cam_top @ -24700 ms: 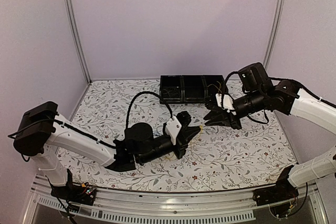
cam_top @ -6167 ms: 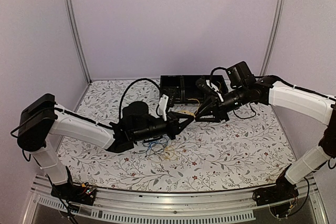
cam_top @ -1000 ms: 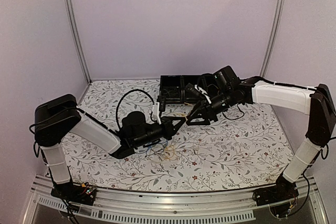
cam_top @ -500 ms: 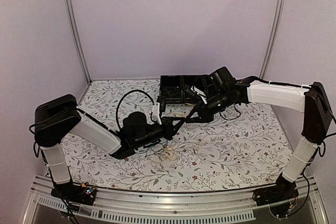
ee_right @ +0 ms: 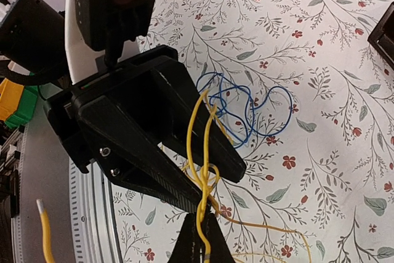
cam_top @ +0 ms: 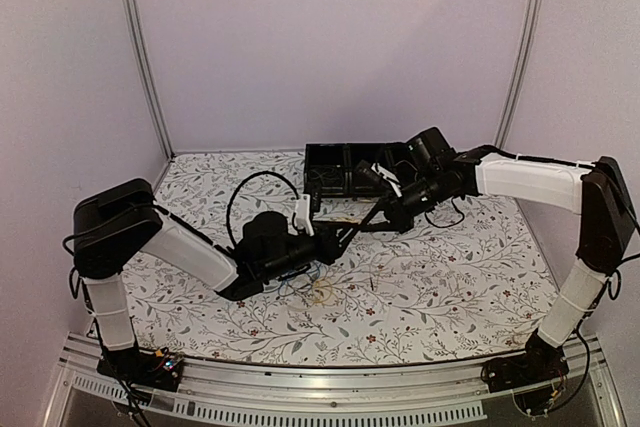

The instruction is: Untangle the cables

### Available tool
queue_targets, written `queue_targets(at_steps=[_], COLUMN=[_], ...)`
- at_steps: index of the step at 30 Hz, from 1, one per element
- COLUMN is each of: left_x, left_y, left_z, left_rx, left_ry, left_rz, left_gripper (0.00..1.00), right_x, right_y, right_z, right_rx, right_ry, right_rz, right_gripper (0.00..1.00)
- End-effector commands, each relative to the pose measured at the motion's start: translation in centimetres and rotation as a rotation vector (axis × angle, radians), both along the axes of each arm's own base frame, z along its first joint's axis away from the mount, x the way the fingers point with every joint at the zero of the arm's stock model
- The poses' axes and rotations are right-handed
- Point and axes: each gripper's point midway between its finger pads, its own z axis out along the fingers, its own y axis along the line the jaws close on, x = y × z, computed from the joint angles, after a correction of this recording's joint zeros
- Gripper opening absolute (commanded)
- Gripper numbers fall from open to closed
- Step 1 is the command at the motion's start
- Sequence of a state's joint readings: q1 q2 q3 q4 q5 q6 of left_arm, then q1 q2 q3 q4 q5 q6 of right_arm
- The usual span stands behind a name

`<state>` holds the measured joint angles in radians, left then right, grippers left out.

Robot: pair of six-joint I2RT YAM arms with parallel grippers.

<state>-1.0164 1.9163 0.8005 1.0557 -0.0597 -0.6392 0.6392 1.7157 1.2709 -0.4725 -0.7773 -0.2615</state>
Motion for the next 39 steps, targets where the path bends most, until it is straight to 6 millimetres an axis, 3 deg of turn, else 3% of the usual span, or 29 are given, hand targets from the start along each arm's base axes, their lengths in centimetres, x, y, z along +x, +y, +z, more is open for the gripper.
queue_targets(at_steps=[1,9,15,18,22,24,26,29,33,34,39], left_x=[1.7,7.1,8.8,9.6,10.3,10.6,10.3,9.2,6.6,5.5,1.8], left_y=[-0.5,4.8,5.8,6.8,8.4,8.9,8.9,9.2,10.6,11.3,12.9], left_z=[1.0,-3.1,-4.4,-5.8,-7.0,-7.3,-6.7,-5.7,-3.6,-3.7,0.0], left_rx=[-0.045,0.005,0.034,0.072,0.095,0.093,0.078,0.074,0.039,0.045,0.090], left_ry=[-0.013,0.099,0.113,0.132,0.150,0.161,0.141,0.092,0.014,0.011,-0.119], left_rz=[0.060,0.349,0.396,0.423,0.449,0.449,0.423,0.380,0.319,0.308,0.315], left_gripper=[0.27,0.23,0.22,0.22,0.22,0.22,0.23,0.26,0.34,0.37,0.52], right_x=[-4.6,-7.5,-8.8,-9.5,-9.4,-9.2,-8.3,-6.3,-3.3,-2.8,-2.0], right_y=[1.2,-0.2,-0.9,-1.3,-2.5,-3.2,-3.5,-3.8,-4.0,-3.8,-3.6], right_z=[3.8,8.0,9.8,12.4,18.0,20.3,21.4,20.9,18.3,17.4,14.2], right_rx=[0.151,0.236,0.273,0.307,0.389,0.424,0.432,0.405,0.337,0.320,0.295], right_ry=[0.048,-0.002,-0.030,-0.060,-0.148,-0.202,-0.244,-0.237,-0.191,-0.178,-0.140], right_rz=[0.183,0.265,0.303,0.341,0.369,0.365,0.325,0.234,0.125,0.113,0.085], right_gripper=[0.00,0.00,0.00,0.00,0.00,0.00,0.00,0.00,0.00,0.00,0.00])
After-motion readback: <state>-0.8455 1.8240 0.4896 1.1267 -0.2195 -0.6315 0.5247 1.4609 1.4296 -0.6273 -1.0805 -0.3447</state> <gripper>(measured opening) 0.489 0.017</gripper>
